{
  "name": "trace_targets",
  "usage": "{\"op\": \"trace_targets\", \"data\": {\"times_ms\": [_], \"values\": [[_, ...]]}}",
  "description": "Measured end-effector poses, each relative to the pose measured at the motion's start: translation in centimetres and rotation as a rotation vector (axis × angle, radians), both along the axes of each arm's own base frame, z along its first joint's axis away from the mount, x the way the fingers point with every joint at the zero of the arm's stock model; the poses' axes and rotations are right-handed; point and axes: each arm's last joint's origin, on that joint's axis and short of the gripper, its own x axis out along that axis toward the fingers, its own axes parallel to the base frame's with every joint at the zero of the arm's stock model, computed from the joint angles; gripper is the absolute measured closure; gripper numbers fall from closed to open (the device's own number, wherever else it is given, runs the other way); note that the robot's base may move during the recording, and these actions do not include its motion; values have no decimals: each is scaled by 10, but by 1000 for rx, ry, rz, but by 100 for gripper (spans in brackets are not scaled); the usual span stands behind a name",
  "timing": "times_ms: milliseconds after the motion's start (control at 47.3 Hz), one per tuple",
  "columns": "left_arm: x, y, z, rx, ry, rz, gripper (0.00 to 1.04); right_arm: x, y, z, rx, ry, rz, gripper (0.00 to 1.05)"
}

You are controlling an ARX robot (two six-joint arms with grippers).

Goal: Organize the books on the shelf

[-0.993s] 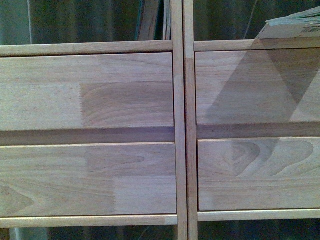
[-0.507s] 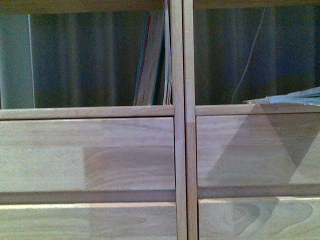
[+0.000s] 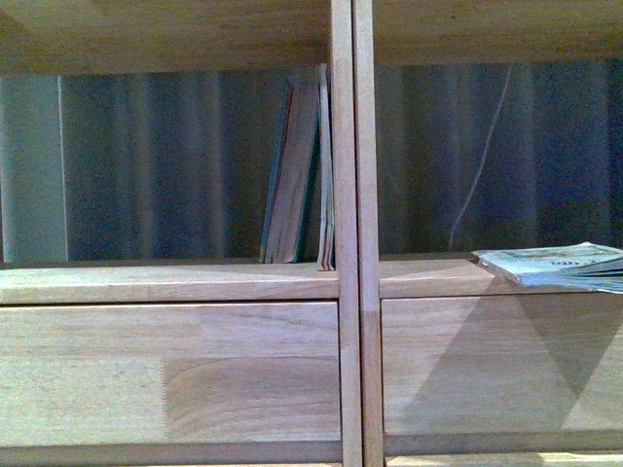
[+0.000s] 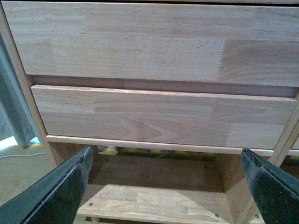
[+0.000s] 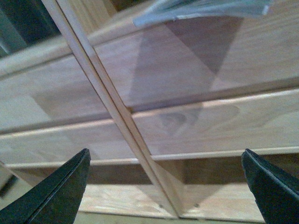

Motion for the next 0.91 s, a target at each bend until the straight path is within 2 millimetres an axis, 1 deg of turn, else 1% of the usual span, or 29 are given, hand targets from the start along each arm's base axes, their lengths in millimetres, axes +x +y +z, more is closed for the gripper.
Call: {"op": "trace_targets", "data": {"times_ms": [63, 106, 169, 232, 254, 296, 359, 507, 718, 908], "values": [[0, 0, 0, 0, 0, 0, 7, 16, 8, 14, 85, -15, 23, 7], [0, 0, 0, 0, 0, 1, 7, 33, 16, 24, 180, -14, 39, 7], [0, 0, 0, 0, 0, 0, 7, 56, 25, 34, 323, 1, 57, 7], [0, 0, 0, 0, 0, 0, 7, 74, 28, 38, 435, 34, 56, 7], [0, 0, 0, 0, 0, 1, 7, 82, 29, 37, 489, 57, 50, 7], [0, 0, 0, 0, 0, 0, 7, 91, 31, 35, 548, 83, 41, 7], [0, 0, 0, 0, 0, 0, 7, 100, 32, 35, 621, 105, 28, 7], [0, 0, 0, 0, 0, 0, 7, 118, 29, 39, 734, 106, -9, 7], [0, 0, 0, 0, 0, 0, 7, 137, 14, 50, 862, 55, -52, 7], [0, 0, 0, 0, 0, 0, 7, 149, 0, 55, 941, 28, -112, 7]]}}
